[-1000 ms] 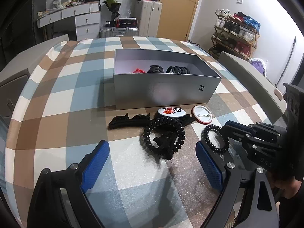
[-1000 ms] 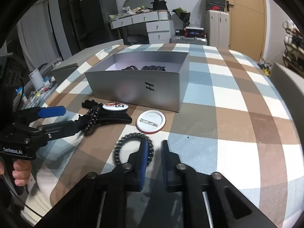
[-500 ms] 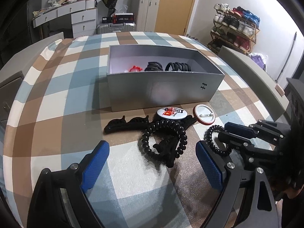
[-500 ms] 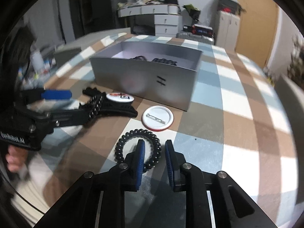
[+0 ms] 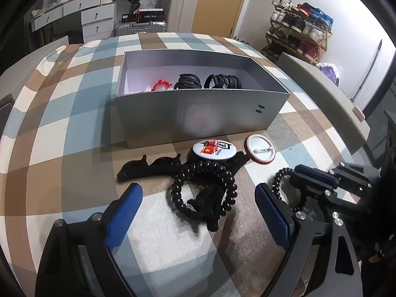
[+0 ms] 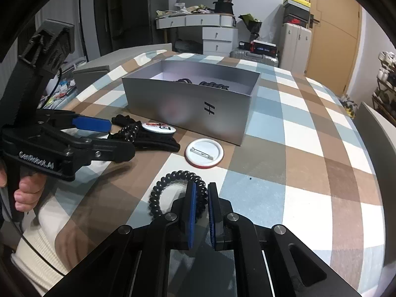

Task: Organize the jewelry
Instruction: 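Lower the right tool onto the black spiral hair tie and close it, then lift the hair tie with the right tool and carry it over the silver box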

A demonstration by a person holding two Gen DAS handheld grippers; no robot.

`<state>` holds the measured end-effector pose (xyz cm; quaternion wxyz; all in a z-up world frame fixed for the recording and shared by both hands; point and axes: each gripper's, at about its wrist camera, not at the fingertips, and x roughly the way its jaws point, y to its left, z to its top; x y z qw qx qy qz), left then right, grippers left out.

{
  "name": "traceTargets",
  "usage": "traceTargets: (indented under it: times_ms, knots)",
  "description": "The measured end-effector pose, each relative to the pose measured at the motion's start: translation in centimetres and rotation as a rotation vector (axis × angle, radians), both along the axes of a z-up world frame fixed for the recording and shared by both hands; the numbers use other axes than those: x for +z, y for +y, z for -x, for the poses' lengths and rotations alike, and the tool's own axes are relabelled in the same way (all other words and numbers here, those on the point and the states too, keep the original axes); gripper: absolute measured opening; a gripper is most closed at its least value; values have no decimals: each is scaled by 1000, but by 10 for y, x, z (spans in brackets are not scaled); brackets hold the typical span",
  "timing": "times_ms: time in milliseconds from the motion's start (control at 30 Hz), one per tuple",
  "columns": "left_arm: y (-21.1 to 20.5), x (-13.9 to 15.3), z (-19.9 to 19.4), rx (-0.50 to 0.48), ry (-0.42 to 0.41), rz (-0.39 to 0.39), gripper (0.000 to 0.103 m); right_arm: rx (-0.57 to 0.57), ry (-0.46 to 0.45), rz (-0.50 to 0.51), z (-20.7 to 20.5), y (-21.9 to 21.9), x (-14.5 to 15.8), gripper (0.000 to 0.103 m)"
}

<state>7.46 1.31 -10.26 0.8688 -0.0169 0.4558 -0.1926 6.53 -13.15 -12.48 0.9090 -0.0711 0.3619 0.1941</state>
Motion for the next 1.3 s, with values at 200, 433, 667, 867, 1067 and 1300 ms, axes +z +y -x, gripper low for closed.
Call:
traceTargets:
  times_ms: [200, 433, 667, 867, 1067, 1300]
  knots:
    - [1, -1, 0, -23, 16, 25, 76, 2, -9, -14, 1, -1, 2, 9]
    - [1, 0, 3, -51, 7, 12, 47, -5, -11, -31, 2, -4, 3, 9]
    - [4, 4, 9, -42, -7, 30, 44, -12, -17, -44, 4, -6, 6, 9]
    - [9, 12, 17, -27, -37, 30, 44, -18, -17, -63, 4, -9, 10, 9]
    - [14, 24, 27, -9, -80, 36, 44, -18, -22, -102, 5, -11, 16, 9]
    - [20, 47, 29, 14, -152, 46, 44, -10, -41, -174, 1, -15, 34, 9]
